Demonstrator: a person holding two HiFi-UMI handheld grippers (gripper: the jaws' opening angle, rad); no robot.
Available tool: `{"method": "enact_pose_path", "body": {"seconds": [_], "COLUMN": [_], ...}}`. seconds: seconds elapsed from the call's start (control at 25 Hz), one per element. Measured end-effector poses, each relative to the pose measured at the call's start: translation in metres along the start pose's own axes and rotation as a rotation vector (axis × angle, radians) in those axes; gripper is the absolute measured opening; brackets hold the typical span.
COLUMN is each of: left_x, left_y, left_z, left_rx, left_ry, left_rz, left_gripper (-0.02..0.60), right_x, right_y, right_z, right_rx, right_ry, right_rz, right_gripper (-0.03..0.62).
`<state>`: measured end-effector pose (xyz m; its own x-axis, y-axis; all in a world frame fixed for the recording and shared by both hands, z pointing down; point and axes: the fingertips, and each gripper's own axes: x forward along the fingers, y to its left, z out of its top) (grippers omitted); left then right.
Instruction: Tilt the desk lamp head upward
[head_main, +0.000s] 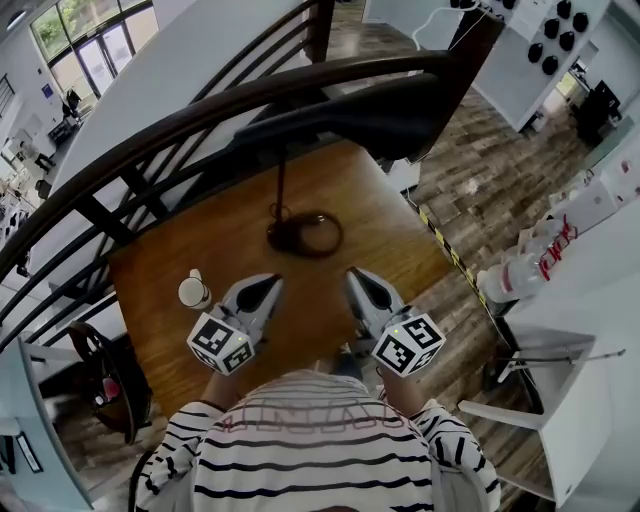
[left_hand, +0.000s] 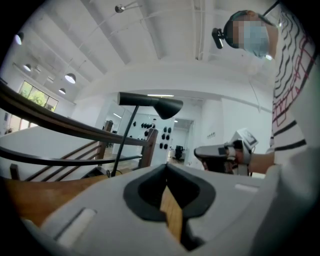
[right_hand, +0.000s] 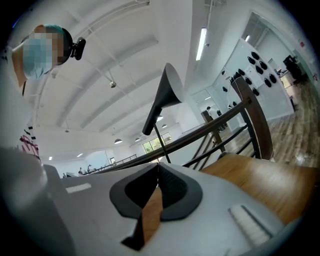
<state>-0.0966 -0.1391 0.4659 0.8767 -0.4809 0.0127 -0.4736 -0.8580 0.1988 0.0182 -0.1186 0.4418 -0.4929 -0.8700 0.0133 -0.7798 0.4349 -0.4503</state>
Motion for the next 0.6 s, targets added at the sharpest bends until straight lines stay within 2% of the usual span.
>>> {"method": "enact_pose_path", "body": {"seconds": [0.6], "left_x": [-0.005], "left_y": [-0.022], "left_z": [-0.016], "left_rx": [0.014], "left_ry": [0.060], "left_rz": [-0.090], "left_gripper": [0.003], "right_x": [-0.004], "right_y": [0.011], "right_z": [-0.022], "right_rx": [-0.062], "right_ry": [0.078], "right_rz": [-0.047], "right_gripper": [0.000]}}
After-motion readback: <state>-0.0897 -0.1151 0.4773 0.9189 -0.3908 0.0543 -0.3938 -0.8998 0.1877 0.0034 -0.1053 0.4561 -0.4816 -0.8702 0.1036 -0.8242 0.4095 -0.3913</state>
